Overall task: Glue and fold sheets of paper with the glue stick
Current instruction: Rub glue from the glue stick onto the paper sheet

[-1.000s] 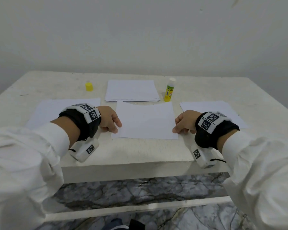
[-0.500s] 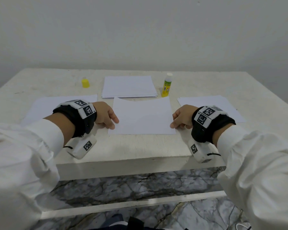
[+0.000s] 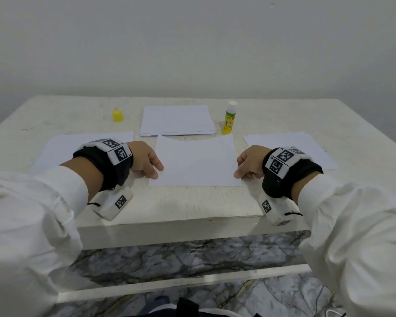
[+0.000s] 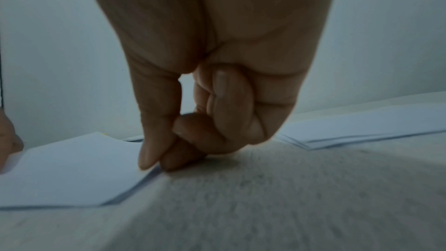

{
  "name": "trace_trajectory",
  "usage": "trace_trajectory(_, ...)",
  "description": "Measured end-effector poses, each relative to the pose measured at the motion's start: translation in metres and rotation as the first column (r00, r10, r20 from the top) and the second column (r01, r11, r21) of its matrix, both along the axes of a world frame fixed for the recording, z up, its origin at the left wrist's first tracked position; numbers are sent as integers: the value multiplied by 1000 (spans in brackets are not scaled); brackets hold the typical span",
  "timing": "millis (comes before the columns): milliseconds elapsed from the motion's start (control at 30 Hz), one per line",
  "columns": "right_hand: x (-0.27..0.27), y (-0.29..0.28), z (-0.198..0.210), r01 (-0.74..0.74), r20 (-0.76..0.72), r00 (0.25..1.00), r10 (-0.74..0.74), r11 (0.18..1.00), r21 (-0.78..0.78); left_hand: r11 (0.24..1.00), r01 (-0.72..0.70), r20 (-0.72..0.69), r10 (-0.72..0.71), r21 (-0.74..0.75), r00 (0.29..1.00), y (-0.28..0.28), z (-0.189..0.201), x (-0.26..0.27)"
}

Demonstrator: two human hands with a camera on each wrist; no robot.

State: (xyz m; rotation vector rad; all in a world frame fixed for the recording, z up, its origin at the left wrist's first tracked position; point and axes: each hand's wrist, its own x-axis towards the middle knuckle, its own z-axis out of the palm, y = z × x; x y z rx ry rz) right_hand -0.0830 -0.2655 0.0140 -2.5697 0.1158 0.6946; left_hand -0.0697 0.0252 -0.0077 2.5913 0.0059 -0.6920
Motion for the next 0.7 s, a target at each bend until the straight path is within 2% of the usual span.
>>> trace_trajectory(400,1,4,-3,7,15,1000,-6,998,-63,1000,10,10,-9,-10,1000,-1,4,-5)
trace_trajectory(700,3,4,-6,66,17,998,-66,997,-40,991,-50,-4,49,-127,999,-1,6,-8)
